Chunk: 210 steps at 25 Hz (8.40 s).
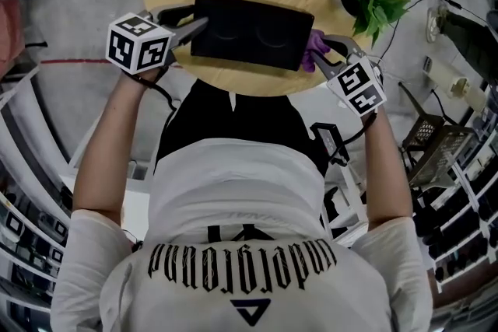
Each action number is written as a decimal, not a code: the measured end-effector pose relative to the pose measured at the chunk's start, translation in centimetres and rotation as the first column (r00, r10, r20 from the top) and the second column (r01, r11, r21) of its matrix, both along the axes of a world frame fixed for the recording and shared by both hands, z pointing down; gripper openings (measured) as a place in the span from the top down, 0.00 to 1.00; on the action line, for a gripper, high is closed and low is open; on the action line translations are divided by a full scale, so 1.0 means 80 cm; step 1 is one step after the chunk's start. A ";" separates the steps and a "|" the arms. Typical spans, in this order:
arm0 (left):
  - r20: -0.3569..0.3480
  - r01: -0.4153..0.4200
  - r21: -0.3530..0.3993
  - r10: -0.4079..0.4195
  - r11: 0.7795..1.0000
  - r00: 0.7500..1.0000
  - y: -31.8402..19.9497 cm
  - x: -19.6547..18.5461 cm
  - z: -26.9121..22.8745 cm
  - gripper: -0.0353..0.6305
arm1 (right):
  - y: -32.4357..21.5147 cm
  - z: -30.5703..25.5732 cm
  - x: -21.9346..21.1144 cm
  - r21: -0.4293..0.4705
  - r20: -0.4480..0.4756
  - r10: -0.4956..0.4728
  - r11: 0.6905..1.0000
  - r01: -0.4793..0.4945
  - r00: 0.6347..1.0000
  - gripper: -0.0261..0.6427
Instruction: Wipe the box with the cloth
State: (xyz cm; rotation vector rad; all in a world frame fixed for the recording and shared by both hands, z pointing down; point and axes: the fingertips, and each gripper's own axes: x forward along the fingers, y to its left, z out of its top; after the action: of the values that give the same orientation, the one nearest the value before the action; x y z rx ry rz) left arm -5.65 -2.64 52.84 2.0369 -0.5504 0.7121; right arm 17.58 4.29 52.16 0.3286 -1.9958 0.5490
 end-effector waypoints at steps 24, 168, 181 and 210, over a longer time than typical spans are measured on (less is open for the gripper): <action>0.010 0.040 0.024 -0.040 0.999 0.999 -0.002 -0.002 -0.001 0.68 | 0.061 -0.021 -0.011 0.043 -0.035 0.074 0.996 -0.072 0.997 0.80; -0.179 0.069 0.654 0.066 0.753 0.982 0.000 -0.024 -0.449 0.94 | -0.016 -0.450 -0.136 0.585 0.379 0.272 0.670 -0.457 0.884 0.80; -0.224 0.097 0.706 0.091 0.701 0.970 0.013 -0.029 -0.489 0.94 | 0.012 -0.480 -0.129 0.591 0.414 0.299 0.630 -0.504 0.859 0.80; -0.190 0.283 0.703 -0.212 0.653 0.959 0.320 0.090 -0.514 0.94 | 0.245 -0.475 0.010 0.535 0.524 0.050 0.757 -0.374 0.850 0.80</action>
State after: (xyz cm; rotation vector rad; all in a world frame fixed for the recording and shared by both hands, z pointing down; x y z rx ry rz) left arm 1.52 22.95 11.71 2.6250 -1.1821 0.2207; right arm 18.38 23.87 14.16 0.9266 -2.6278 0.0754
